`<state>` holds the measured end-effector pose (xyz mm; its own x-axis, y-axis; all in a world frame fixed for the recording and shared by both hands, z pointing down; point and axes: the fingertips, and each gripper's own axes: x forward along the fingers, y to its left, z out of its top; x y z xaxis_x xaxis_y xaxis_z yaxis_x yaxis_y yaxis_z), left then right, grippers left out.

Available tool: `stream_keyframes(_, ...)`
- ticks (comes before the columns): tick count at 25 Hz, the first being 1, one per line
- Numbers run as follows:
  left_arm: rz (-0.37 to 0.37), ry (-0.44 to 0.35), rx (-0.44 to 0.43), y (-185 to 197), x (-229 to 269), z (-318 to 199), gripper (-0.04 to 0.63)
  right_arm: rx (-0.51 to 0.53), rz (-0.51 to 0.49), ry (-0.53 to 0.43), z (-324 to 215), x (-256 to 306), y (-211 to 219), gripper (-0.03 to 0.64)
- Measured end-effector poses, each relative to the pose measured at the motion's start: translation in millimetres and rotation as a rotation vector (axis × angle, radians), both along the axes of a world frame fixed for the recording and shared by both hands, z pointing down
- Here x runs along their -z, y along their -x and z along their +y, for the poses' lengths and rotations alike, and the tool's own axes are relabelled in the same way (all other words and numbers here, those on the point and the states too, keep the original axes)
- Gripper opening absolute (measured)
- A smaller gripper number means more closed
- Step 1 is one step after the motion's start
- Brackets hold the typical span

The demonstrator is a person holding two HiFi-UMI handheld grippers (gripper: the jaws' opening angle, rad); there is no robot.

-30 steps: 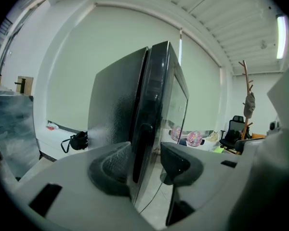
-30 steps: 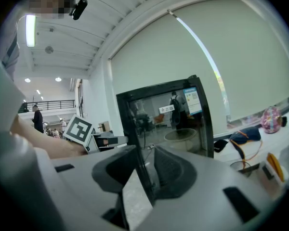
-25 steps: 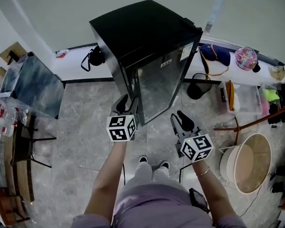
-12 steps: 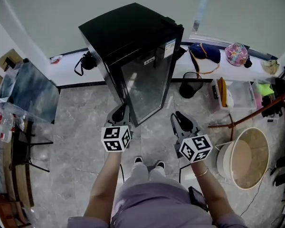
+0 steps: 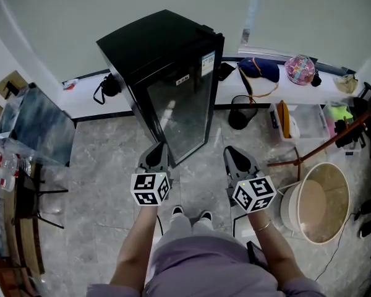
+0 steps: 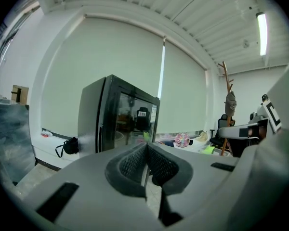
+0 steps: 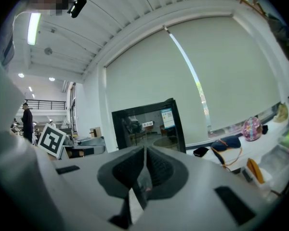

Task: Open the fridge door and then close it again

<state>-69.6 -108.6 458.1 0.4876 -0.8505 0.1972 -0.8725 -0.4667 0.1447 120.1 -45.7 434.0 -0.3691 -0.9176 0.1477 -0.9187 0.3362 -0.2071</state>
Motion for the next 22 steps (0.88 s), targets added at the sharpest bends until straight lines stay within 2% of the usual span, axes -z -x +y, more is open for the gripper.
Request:
stream_keyframes(3,0.004,-0.011,-0.011,-7,4,9,0.003,-0.014,-0.003,-0.005,7,4,-8,-0.006)
stream_keyframes(22,-0.003,-0.022,-0.045,-26,8,40,0.003,-0.099,0.061,0.002,39,11,-38,0.0)
